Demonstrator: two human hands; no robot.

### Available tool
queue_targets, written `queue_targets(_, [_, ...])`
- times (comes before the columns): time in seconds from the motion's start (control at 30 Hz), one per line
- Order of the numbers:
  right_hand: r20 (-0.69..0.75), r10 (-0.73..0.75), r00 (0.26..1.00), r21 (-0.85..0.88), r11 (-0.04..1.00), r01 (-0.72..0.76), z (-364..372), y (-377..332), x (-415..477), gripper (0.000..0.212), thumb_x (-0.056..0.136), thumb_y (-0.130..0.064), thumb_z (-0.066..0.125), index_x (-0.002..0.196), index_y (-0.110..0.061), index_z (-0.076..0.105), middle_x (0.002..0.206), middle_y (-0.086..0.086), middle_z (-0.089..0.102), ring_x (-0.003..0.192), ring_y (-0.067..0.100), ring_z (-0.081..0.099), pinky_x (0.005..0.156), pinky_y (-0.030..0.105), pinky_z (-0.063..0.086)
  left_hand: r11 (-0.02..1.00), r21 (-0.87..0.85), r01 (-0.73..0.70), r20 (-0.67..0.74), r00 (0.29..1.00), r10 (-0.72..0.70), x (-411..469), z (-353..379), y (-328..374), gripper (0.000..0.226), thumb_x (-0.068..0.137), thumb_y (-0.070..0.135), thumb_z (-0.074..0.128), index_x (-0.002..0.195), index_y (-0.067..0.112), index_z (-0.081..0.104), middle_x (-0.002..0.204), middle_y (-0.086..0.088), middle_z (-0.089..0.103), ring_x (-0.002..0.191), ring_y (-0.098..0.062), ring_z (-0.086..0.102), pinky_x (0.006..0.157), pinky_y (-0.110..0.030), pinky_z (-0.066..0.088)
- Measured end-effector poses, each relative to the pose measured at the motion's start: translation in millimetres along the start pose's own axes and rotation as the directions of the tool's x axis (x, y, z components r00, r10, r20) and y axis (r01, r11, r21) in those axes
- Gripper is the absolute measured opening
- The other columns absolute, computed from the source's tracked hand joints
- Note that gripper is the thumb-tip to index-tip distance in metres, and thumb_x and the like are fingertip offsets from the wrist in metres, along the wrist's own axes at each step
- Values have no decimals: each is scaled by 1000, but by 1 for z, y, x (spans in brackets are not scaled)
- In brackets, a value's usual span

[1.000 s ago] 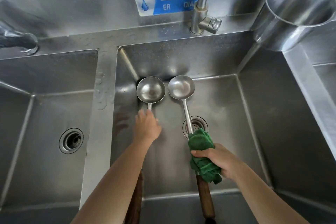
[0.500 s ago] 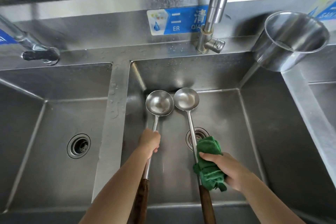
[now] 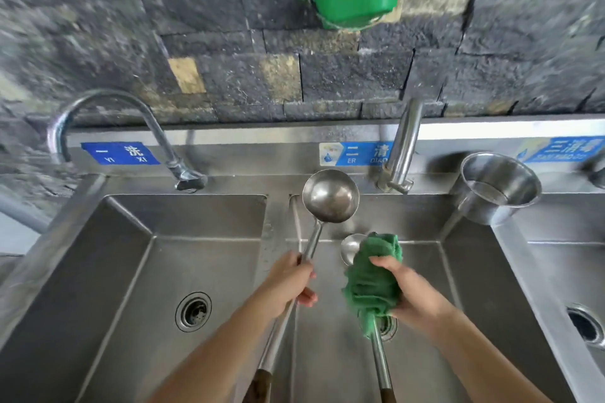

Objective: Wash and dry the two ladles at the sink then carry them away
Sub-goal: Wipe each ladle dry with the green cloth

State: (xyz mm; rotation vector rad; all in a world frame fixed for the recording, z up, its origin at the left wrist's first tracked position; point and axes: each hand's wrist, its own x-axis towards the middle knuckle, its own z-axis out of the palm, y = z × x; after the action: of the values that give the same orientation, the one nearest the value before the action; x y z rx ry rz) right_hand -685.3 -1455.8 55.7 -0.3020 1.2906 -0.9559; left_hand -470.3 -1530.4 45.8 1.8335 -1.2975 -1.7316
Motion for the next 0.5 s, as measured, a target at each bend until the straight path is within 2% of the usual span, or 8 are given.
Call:
queue_targets(0.07, [40, -66, 997, 31, 997, 64, 26, -21, -10, 42, 95, -27, 65, 129, -2, 67, 124, 23, 73, 118, 44, 68, 108, 57, 49, 994, 67, -82, -6, 997, 83, -21, -26, 14, 10, 101, 17, 47, 108, 9, 49, 99, -17, 64, 44, -17, 60, 41, -27, 47])
queue_targets(0.13, [62, -121, 991, 31, 992, 119, 49, -40, -19, 40, 97, -26, 62, 129, -2, 66, 124, 22, 73, 118, 41, 69, 110, 56, 48, 956, 229, -182, -82, 975, 206, -38, -48, 24, 10, 99, 21, 50, 105, 13, 49, 85, -13, 64, 49, -17, 60, 45, -33, 50])
queue_targets(0.2, [69, -174, 982, 24, 985, 172, 75, -55, -29, 33, 99, -22, 61, 125, -3, 68, 120, 20, 75, 113, 38, 72, 103, 52, 53, 821, 515, -245, -196, 899, 392, -51, -78, 31, 12, 97, 25, 49, 100, 14, 47, 74, -1, 60, 61, -22, 62, 55, -37, 49])
queue_targets(0.27, [62, -202, 977, 18, 979, 201, 105, -65, -36, 29, 98, -20, 62, 119, -3, 70, 115, 19, 77, 106, 36, 75, 96, 48, 56, 693, 674, -254, -236, 815, 529, -62, -110, 32, 11, 96, 25, 48, 99, 17, 41, 71, 4, 56, 72, -26, 64, 62, -35, 45])
queue_targets(0.37, [38, -238, 971, -19, 971, 239, 147, -72, -39, 24, 98, -18, 64, 114, -3, 72, 110, 19, 79, 102, 35, 75, 101, 52, 55, 639, 725, -257, -256, 761, 596, -71, -156, 29, 12, 95, 24, 49, 99, 22, 37, 76, 3, 60, 72, -24, 65, 64, -37, 49])
queue_targets(0.43, [14, -263, 965, -39, 964, 263, 176, -71, -34, 26, 96, -17, 67, 118, -4, 70, 111, 18, 78, 103, 36, 75, 100, 55, 56, 612, 745, -264, -236, 755, 612, -76, -188, 26, 11, 95, 23, 50, 103, 21, 43, 79, 3, 61, 68, -17, 61, 63, -33, 47])
queue_targets(0.5, [-10, -299, 954, -35, 954, 299, 205, -68, -27, 32, 93, -17, 72, 123, -5, 67, 114, 17, 77, 107, 37, 74, 98, 58, 56, 604, 745, -283, -202, 767, 609, -79, -212, 21, 12, 96, 22, 50, 107, 18, 49, 81, 1, 63, 68, -17, 58, 65, -31, 46])
